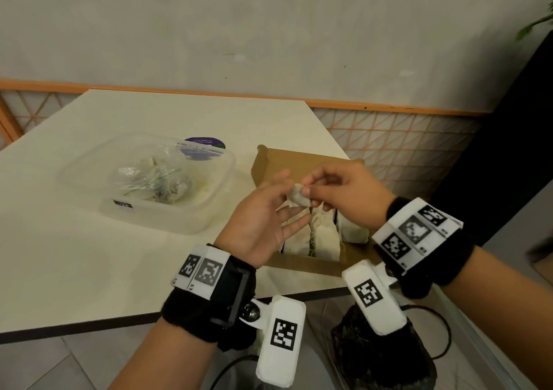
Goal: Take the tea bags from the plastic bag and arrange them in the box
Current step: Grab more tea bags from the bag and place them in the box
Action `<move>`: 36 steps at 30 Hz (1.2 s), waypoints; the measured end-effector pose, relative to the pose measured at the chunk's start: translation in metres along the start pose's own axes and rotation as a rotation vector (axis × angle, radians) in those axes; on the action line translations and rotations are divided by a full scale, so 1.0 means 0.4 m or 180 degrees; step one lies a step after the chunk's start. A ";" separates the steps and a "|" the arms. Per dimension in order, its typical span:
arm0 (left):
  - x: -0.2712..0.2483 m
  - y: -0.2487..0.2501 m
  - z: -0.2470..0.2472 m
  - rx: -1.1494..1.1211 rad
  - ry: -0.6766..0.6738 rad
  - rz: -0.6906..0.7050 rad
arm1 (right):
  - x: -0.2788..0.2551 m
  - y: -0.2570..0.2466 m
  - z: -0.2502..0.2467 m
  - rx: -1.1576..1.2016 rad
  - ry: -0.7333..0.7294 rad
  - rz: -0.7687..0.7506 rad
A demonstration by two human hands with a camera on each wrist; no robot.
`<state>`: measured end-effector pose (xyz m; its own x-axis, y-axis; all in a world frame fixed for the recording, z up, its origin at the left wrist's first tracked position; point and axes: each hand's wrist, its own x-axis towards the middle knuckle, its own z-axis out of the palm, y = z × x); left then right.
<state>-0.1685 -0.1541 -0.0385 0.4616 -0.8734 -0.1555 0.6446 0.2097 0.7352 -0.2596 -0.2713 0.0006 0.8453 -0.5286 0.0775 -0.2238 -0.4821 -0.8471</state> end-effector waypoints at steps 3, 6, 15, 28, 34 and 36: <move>0.005 -0.004 -0.005 0.0079 0.0145 0.0168 | -0.016 0.012 -0.021 0.1290 -0.0031 0.0394; 0.016 -0.008 0.002 0.0376 0.0258 0.0274 | -0.034 0.026 -0.027 0.1932 0.0025 0.0638; 0.035 0.002 0.025 0.2027 0.0173 0.0731 | -0.044 0.032 -0.039 0.0297 0.0212 0.0168; 0.015 0.058 -0.005 0.2528 0.0077 0.0869 | -0.014 -0.002 -0.016 -0.0354 -0.0497 0.0080; -0.021 0.039 -0.078 0.1674 0.0991 0.1097 | 0.020 0.004 0.012 0.0077 -0.0627 0.0465; -0.031 0.017 -0.108 0.1417 0.1138 0.0925 | 0.031 0.009 0.024 0.0292 -0.0804 0.0676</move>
<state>-0.1435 -0.1230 -0.0602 0.8037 -0.5917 -0.0623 0.1830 0.1462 0.9722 -0.2452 -0.2729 -0.0066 0.8805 -0.4153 -0.2285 -0.3728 -0.3090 -0.8750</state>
